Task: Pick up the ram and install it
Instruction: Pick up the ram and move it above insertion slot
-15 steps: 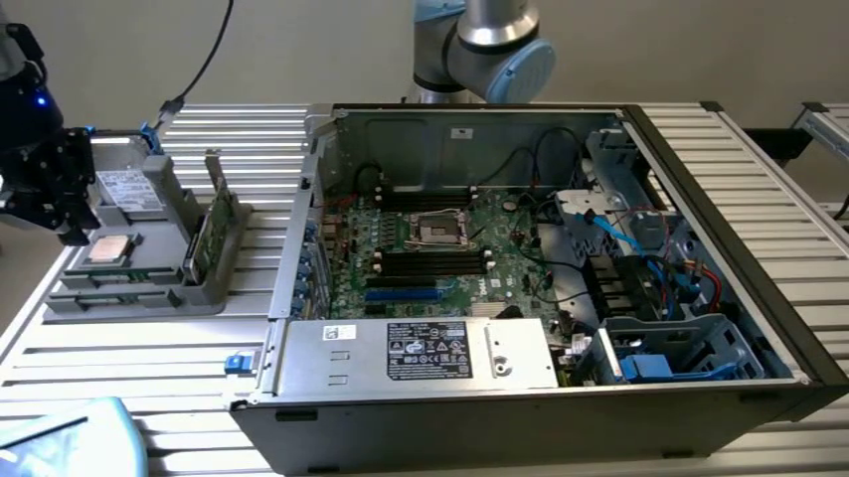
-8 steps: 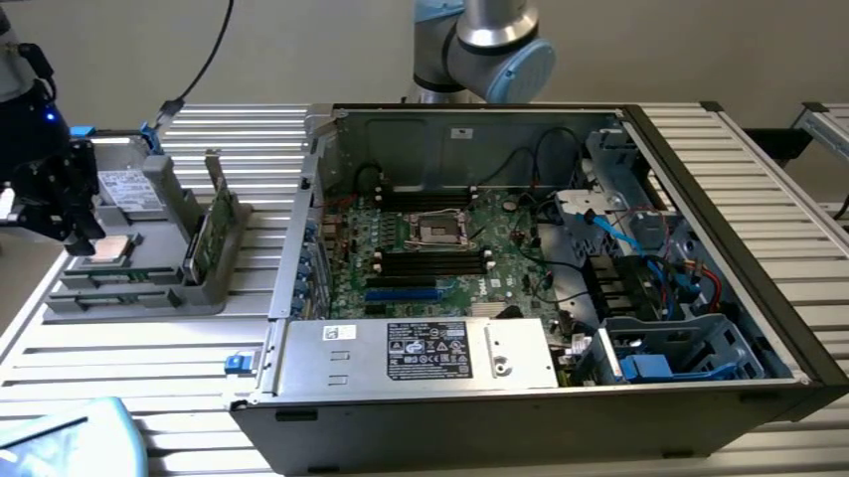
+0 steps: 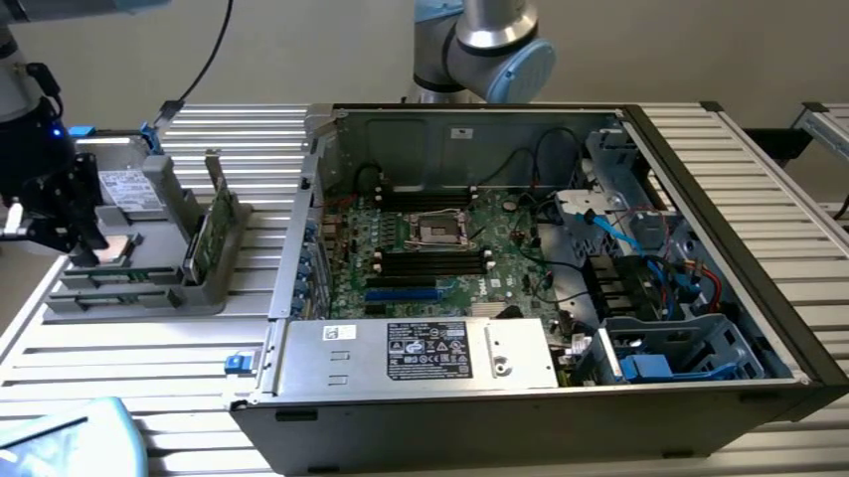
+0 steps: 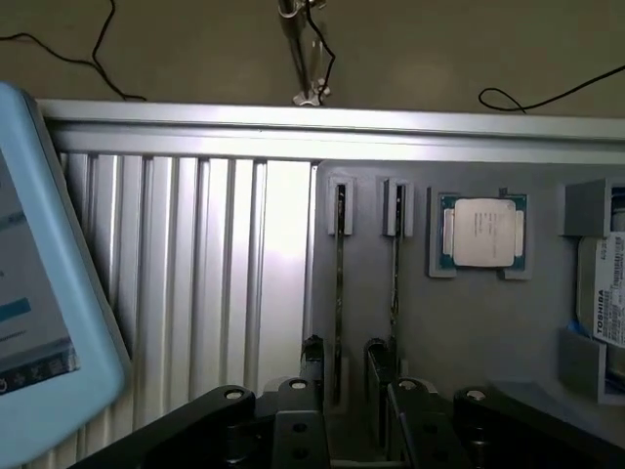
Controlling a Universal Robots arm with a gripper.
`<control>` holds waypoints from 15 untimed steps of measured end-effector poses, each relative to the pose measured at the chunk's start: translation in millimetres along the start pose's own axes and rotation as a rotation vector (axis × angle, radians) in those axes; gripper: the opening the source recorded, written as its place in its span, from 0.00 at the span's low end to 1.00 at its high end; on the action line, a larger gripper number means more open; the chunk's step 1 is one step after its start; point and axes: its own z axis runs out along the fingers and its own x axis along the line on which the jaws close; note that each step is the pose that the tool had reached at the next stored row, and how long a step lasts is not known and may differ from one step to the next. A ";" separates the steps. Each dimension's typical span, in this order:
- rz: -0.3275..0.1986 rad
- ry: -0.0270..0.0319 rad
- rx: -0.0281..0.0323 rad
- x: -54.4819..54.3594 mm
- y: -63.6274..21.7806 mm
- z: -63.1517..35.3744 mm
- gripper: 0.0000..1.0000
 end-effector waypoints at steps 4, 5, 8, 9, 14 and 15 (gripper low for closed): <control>-0.014 0.0006 0.0007 0.5 0.3 7.5 0.31; -0.017 0.0008 0.0008 0.5 0.3 9.1 0.31; -0.027 0.0014 0.0012 0.6 0.3 14.7 0.31; -0.029 0.0016 0.0012 0.6 0.2 16.4 0.31; -0.044 0.0023 0.0020 0.7 0.5 25.7 0.31; -0.046 0.0025 0.0021 0.8 0.7 27.4 0.31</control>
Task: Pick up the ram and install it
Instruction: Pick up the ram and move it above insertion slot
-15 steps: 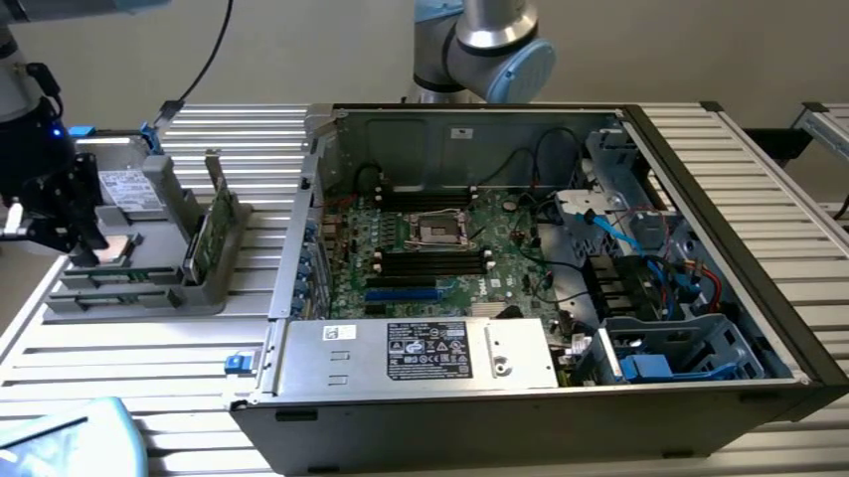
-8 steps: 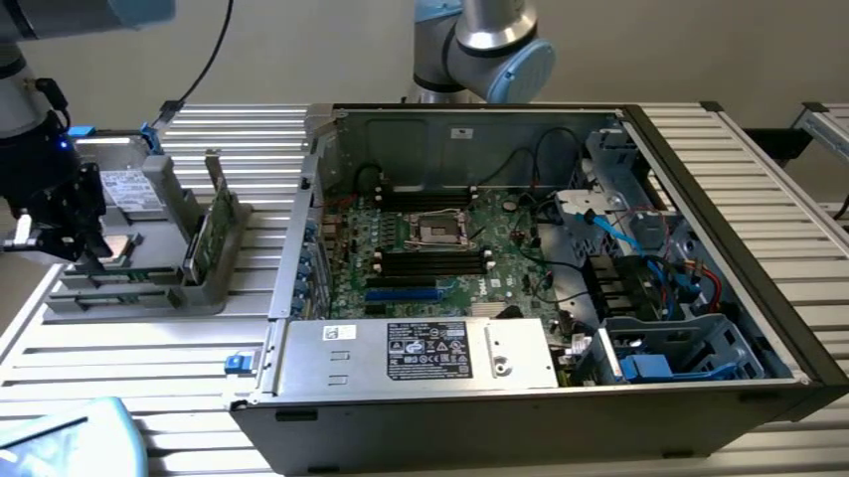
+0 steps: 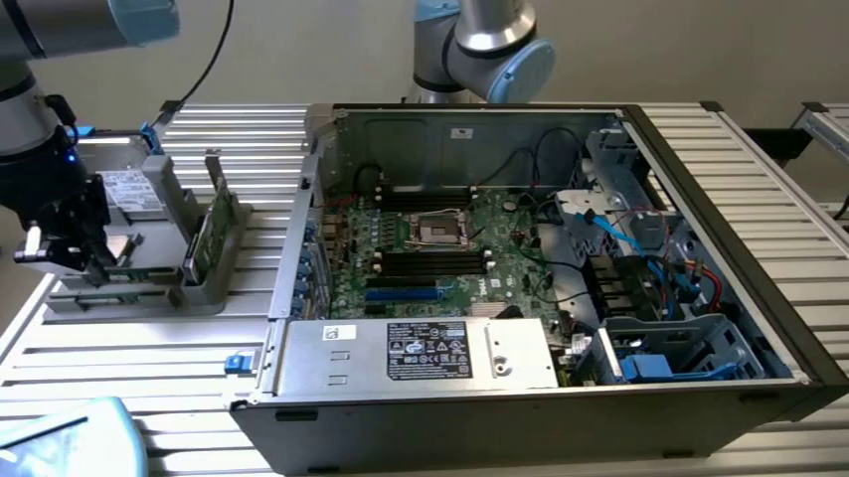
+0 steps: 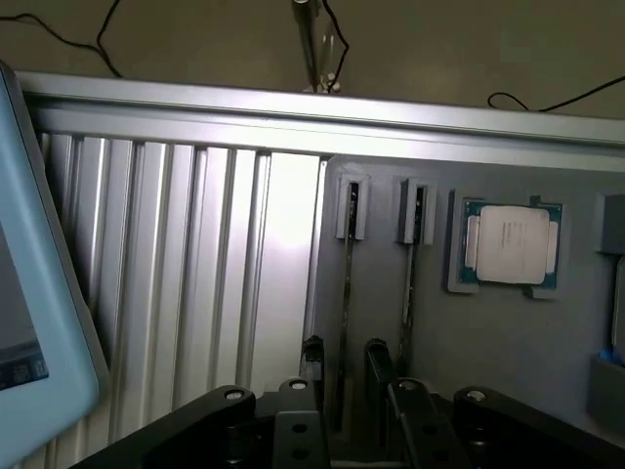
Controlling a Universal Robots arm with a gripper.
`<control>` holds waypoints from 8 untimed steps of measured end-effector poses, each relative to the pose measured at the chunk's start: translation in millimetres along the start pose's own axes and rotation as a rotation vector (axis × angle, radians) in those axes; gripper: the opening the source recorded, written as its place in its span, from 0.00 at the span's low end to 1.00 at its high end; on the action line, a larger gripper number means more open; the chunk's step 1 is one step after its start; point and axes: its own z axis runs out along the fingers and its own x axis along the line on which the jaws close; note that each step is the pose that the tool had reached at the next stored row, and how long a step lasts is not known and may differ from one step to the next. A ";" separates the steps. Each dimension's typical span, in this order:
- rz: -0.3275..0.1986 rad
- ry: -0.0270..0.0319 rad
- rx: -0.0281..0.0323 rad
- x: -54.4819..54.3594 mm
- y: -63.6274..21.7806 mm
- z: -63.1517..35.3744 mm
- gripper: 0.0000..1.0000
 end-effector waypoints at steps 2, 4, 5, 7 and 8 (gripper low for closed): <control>-0.006 0.0003 0.0001 0.4 0.6 3.8 0.31; -0.011 0.0005 0.0005 0.8 0.9 7.4 0.31; -0.014 0.0007 0.0006 0.9 1.0 9.3 0.31; -0.020 0.0010 0.0009 1.3 1.1 13.0 0.31; -0.022 0.0012 0.0009 1.5 1.1 14.8 0.31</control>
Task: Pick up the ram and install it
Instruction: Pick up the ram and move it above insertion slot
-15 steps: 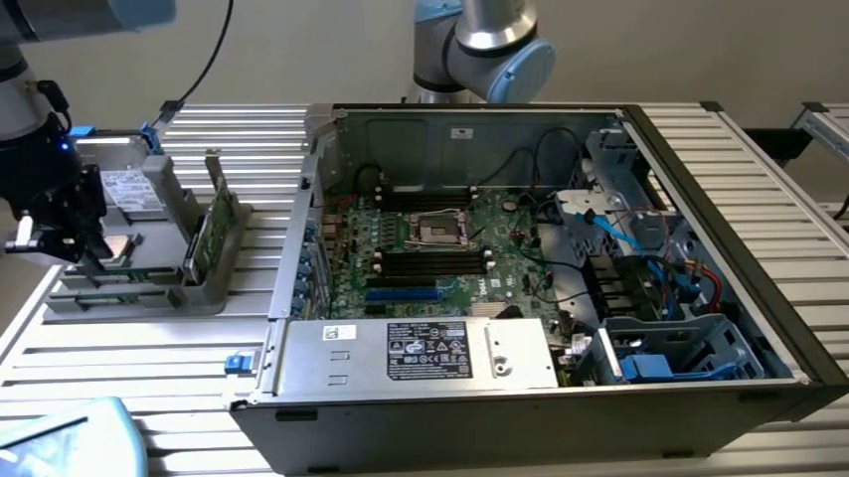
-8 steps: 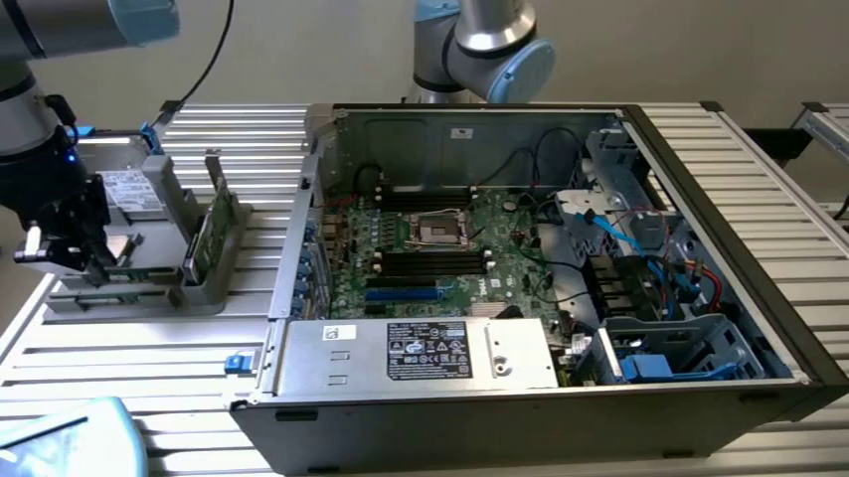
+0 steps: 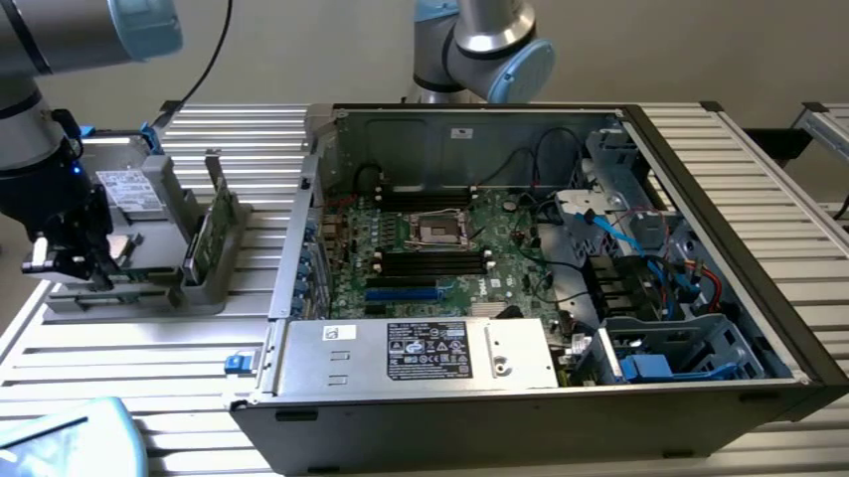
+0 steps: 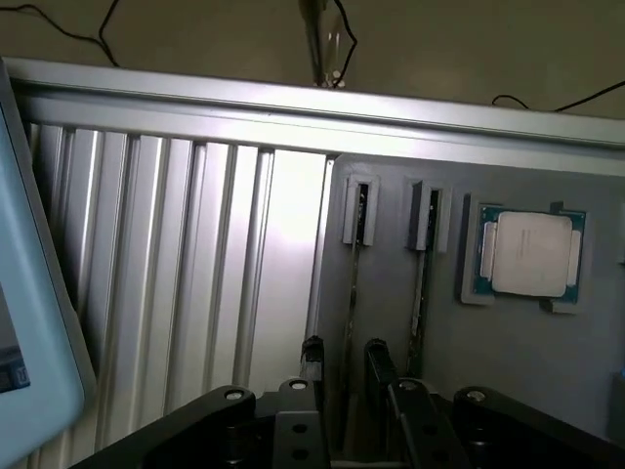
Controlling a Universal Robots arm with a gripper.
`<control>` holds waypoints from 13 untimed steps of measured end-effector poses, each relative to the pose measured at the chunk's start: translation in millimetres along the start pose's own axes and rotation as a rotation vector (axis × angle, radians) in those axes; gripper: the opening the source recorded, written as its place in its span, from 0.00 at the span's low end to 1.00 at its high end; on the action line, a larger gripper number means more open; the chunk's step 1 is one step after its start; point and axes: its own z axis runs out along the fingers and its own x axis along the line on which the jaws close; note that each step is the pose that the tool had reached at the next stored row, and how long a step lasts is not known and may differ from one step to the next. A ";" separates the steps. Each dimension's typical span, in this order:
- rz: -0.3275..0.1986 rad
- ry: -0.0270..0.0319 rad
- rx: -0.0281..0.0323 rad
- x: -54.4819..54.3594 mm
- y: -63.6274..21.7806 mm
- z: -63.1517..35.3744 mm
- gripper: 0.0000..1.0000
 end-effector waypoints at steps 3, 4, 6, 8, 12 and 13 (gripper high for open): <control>-0.007 0.0004 0.0004 0.8 -0.1 5.5 0.31; -0.009 0.0005 0.0005 0.9 -0.1 7.3 0.31; -0.014 0.0007 0.0007 1.2 -0.2 11.1 0.31; -0.018 0.0010 0.0007 1.2 -0.4 14.7 0.31; -0.025 0.0013 0.0012 0.9 -0.9 22.1 0.31; -0.026 0.0013 0.0012 0.8 -0.9 23.8 0.31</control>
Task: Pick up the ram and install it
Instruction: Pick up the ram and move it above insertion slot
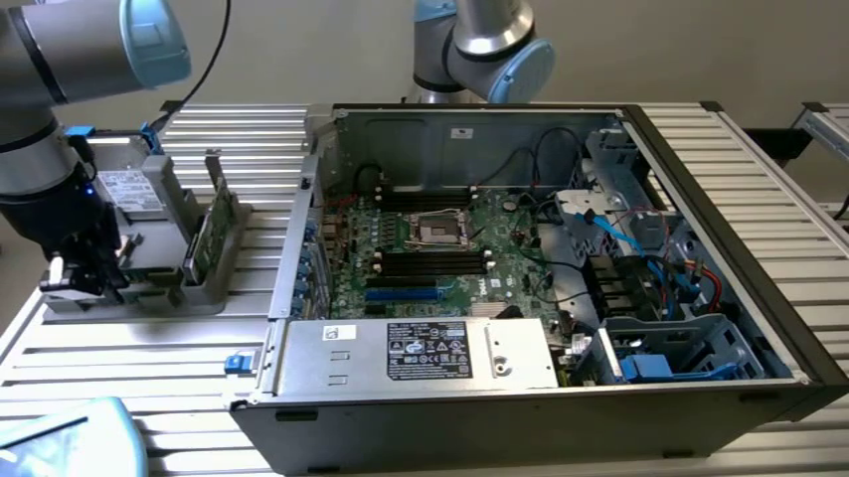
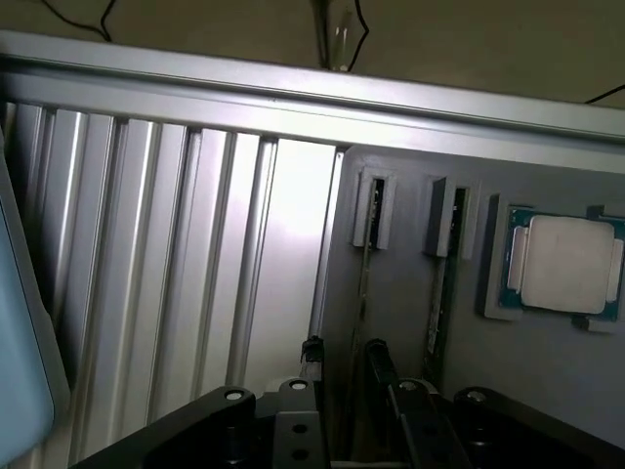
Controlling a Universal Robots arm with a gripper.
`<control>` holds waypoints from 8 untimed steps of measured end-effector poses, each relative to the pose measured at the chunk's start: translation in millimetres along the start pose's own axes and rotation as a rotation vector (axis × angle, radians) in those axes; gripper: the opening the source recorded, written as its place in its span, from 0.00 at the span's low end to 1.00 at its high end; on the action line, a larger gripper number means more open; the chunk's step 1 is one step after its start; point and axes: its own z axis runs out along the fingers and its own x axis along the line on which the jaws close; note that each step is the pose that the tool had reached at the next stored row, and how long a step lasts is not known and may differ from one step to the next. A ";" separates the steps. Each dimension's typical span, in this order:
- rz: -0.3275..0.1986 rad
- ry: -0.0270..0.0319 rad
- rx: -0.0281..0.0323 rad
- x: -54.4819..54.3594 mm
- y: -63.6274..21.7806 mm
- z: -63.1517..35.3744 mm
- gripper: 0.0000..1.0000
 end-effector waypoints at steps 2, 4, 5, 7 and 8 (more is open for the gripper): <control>-0.001 0.0000 0.0000 -0.2 0.0 2.9 0.31; -0.001 -0.0001 -0.0002 -0.3 0.0 4.1 0.31; -0.001 -0.0001 -0.0002 -0.3 0.0 4.2 0.31; -0.001 -0.0001 -0.0001 -0.3 -0.1 4.3 0.31; -0.001 -0.0004 0.0002 -0.4 -0.1 4.8 0.31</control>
